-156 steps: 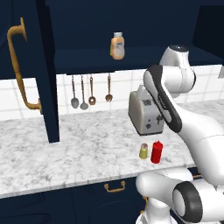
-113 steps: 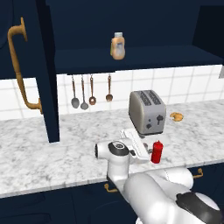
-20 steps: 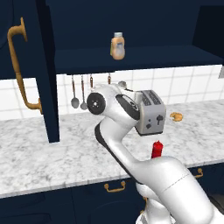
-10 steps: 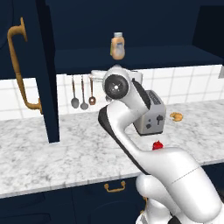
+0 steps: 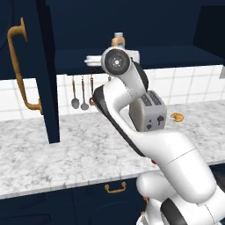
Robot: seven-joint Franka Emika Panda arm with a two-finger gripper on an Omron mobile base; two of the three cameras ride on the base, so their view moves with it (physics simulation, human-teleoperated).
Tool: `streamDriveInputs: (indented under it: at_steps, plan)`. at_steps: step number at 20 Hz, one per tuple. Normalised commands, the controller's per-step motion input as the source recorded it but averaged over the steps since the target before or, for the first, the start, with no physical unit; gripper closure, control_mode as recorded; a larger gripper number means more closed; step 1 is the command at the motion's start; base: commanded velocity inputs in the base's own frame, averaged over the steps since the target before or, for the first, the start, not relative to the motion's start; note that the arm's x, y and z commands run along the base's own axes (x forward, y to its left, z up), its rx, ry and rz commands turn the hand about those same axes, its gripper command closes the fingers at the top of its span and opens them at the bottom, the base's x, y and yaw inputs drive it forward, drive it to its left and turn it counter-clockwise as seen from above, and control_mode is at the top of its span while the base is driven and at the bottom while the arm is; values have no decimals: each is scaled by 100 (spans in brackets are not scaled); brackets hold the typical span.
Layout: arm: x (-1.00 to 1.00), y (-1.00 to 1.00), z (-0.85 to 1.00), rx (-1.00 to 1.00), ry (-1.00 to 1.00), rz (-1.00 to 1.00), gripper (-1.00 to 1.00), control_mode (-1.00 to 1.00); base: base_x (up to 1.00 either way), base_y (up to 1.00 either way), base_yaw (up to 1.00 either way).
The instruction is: Put the shaker and condiment bottle from the counter next to their counterparts in the cabinet.
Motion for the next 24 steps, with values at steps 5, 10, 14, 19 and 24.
streamDriveInputs:
  at_steps: [5, 10, 14, 19, 24]
  plan:
    - [48, 3, -3, -5, 17, -4, 100, -100, 0, 0, 0]
    - [2, 0, 0, 0, -1, 0, 100, -100, 0, 0, 0]
    - [11, 0, 0, 5, -16, 1, 100, -100, 0, 0, 0]
    - [12, -4, -5, 19, -4, 1, 100, -100, 0, 0, 0]
    - [5, 0, 0, 0, 0, 0, 100, -100, 0, 0, 0]
